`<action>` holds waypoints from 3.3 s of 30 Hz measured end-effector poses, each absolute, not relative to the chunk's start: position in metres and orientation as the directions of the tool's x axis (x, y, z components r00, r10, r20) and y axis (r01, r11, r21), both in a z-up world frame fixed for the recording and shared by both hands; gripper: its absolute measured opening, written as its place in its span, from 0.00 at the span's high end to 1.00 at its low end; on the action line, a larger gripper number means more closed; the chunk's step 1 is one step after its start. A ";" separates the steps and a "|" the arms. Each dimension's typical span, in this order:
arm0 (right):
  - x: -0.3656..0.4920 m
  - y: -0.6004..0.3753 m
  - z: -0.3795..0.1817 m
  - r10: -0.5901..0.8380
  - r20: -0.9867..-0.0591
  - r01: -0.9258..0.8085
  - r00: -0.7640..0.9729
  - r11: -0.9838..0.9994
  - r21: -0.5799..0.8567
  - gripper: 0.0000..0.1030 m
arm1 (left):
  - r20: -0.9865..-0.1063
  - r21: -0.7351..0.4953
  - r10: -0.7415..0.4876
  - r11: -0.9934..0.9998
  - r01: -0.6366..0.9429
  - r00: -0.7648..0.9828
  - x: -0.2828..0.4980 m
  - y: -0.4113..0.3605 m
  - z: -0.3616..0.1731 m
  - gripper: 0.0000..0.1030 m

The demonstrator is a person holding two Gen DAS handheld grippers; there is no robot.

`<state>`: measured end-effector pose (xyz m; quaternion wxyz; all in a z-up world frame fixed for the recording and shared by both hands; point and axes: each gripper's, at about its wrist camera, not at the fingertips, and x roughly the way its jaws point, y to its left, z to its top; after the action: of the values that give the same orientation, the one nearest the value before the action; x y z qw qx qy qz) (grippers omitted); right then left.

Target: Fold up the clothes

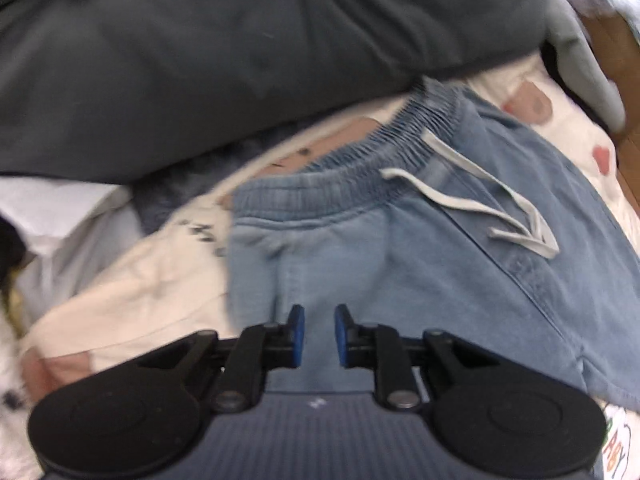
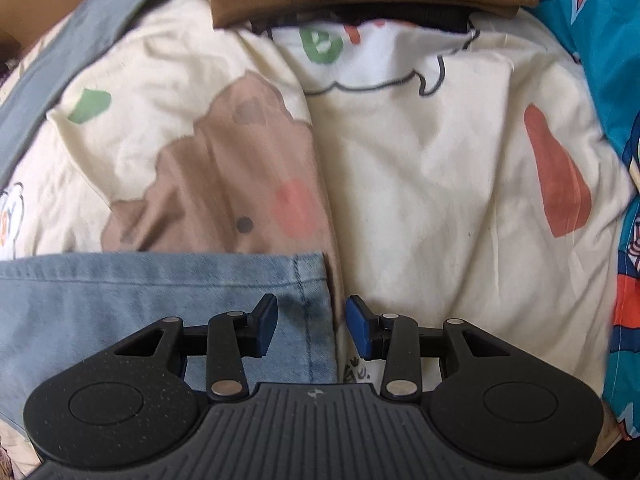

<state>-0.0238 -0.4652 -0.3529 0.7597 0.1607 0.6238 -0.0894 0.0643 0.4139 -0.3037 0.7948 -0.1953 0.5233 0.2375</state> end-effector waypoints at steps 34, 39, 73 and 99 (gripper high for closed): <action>-0.018 -0.434 -0.340 0.050 -0.961 0.261 0.272 0.957 0.124 0.57 | -0.946 0.102 0.269 0.776 -0.622 0.180 0.103 0.441 -0.331 0.80; -0.018 -0.429 -0.361 0.060 -0.972 0.240 0.229 0.964 0.116 0.58 | -0.946 0.077 0.257 0.770 -0.634 0.197 0.089 0.437 -0.308 0.68; -0.002 -0.449 -0.308 0.190 -0.928 0.246 0.322 0.929 0.275 0.62 | -0.915 0.055 0.216 0.903 -0.426 0.340 0.164 0.335 -0.207 0.40; 0.175 -0.373 -0.302 0.220 -0.845 0.206 0.487 0.911 0.356 0.41 | -0.862 -0.021 0.095 0.975 -0.223 0.498 0.267 0.300 -0.298 0.37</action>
<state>0.1749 -0.3727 -0.3021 0.8361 0.2105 0.5065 0.0042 0.2673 0.2999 -0.2983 0.8629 -0.0648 0.4926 0.0920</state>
